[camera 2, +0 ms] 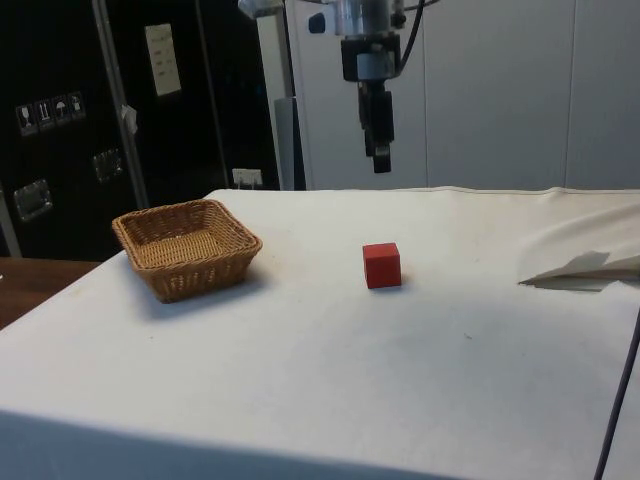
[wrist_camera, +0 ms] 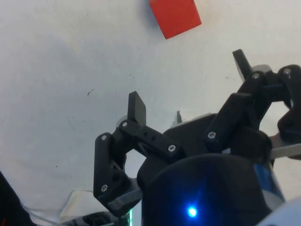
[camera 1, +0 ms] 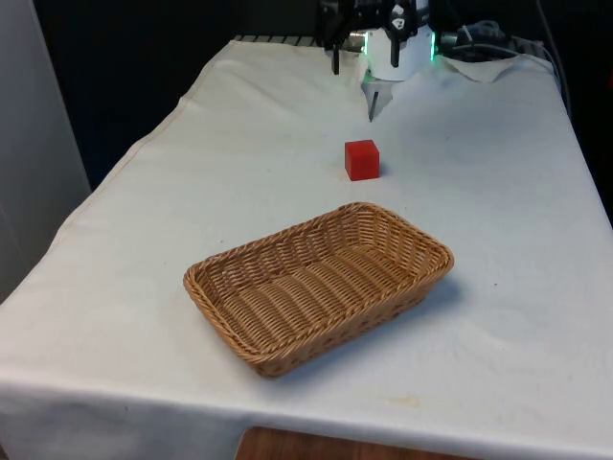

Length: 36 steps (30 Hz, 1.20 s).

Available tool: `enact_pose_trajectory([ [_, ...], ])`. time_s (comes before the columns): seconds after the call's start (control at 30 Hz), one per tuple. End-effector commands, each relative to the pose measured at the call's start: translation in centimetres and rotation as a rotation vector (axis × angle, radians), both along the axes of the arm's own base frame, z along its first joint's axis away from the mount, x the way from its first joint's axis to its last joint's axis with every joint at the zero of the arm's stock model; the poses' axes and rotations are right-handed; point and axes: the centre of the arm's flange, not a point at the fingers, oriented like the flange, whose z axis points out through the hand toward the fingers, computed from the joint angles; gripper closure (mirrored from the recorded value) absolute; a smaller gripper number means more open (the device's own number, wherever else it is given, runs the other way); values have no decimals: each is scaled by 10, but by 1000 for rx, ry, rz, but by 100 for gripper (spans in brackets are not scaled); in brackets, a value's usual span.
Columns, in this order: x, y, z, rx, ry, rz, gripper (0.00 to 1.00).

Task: Pick up the cube and place it into the basket.

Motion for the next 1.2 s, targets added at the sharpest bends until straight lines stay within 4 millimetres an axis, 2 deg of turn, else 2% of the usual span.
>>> enact_pose_trajectory([
  [0.0, 0, 1, -2, 0, 1, 0, 0],
  [0.47, 0, 4, -31, 6, -16, -8, 0],
  [1.17, -2, 5, -64, -3, -24, -13, 0],
])
